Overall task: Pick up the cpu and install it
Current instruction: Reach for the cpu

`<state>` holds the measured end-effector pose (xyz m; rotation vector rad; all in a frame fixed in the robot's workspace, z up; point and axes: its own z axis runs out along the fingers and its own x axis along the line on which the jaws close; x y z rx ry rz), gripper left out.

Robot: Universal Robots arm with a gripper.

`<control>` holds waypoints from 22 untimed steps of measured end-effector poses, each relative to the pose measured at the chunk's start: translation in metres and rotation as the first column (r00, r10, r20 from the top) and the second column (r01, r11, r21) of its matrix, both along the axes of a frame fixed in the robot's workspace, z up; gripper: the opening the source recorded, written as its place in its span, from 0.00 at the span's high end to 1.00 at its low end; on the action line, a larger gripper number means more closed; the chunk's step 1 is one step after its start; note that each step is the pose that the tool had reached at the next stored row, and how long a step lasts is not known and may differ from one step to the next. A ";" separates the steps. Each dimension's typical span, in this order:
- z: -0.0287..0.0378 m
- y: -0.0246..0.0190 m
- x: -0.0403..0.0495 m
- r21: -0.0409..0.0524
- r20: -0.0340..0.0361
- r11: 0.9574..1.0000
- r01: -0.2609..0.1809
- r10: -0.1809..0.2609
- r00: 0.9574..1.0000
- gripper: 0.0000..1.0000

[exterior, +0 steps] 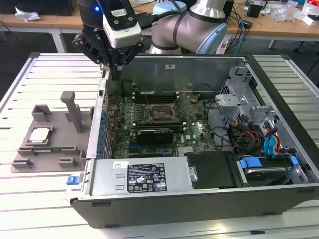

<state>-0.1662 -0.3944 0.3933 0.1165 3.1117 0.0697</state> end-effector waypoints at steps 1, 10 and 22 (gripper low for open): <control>0.0000 0.0001 -0.0012 0.000 0.000 1.000 0.000 0.000 1.000 0.89; 0.0000 0.0017 -0.0223 0.000 0.003 1.000 0.000 0.000 1.000 0.89; -0.0005 0.0043 -0.0552 0.000 0.004 1.000 0.000 0.000 1.000 0.89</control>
